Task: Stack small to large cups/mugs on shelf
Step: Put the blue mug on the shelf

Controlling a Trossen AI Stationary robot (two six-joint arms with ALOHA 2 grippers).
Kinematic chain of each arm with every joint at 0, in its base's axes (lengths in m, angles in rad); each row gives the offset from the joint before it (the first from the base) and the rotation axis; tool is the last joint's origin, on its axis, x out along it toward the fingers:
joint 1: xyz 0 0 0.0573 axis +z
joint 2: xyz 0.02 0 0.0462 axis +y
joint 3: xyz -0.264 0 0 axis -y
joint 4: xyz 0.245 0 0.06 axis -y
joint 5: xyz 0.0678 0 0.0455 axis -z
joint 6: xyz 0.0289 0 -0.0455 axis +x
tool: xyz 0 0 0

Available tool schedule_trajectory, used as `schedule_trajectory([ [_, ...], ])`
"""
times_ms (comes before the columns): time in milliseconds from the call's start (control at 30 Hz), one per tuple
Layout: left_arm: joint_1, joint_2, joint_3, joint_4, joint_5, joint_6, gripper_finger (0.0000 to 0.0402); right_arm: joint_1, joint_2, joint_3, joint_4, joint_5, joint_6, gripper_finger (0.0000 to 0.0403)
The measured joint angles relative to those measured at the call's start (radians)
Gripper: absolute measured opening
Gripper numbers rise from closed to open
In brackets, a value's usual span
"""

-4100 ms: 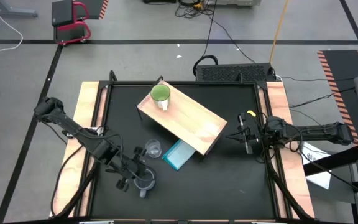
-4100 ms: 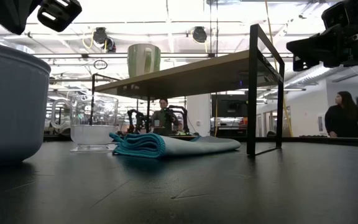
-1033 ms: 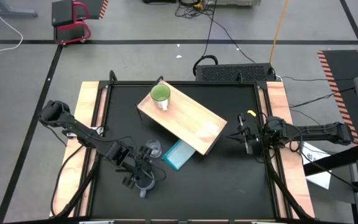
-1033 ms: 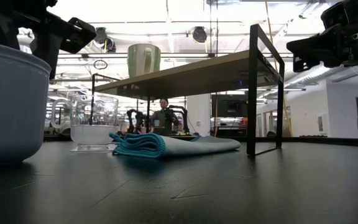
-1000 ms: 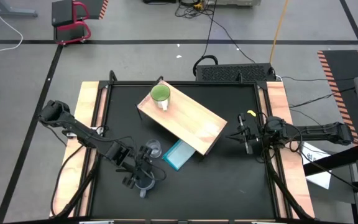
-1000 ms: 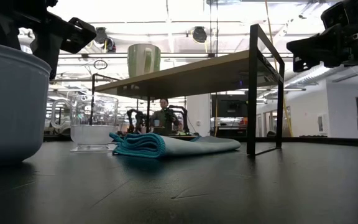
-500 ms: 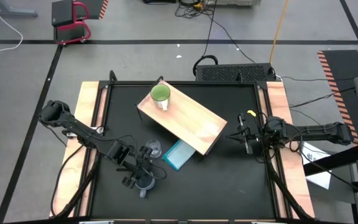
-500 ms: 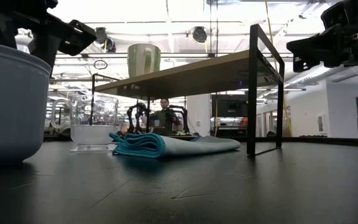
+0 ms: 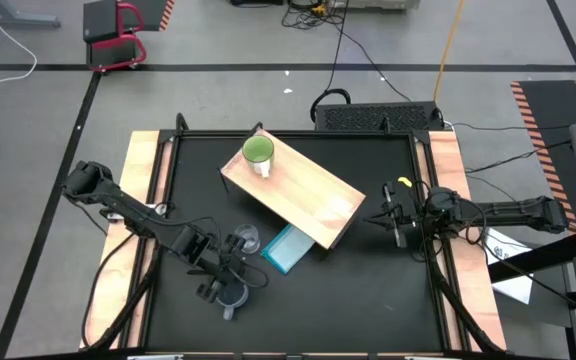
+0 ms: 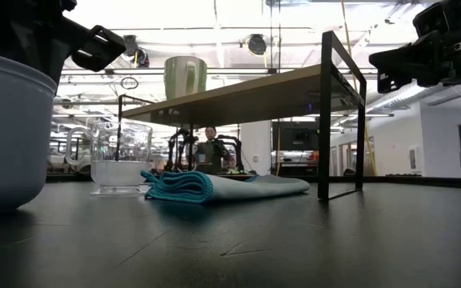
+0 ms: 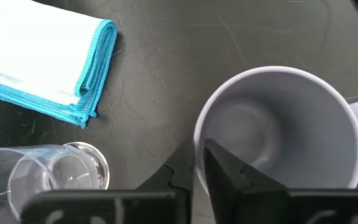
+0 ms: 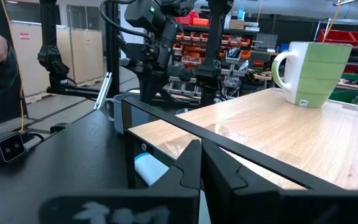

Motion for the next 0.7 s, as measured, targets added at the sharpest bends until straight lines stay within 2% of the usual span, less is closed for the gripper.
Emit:
schedule_trajectory([
  [133, 0.0, 0.0, 0.0, -0.001, 0.0, 0.024, 0.0007, 0.0, 0.0, 0.0, 0.0, 0.0, 0.0, 0.0],
  [700, -0.006, -0.012, 0.028, -0.005, -0.006, 0.151, 0.0002, 0.0, 0.0, 0.0, 0.0, 0.0, 0.0, 0.0],
])
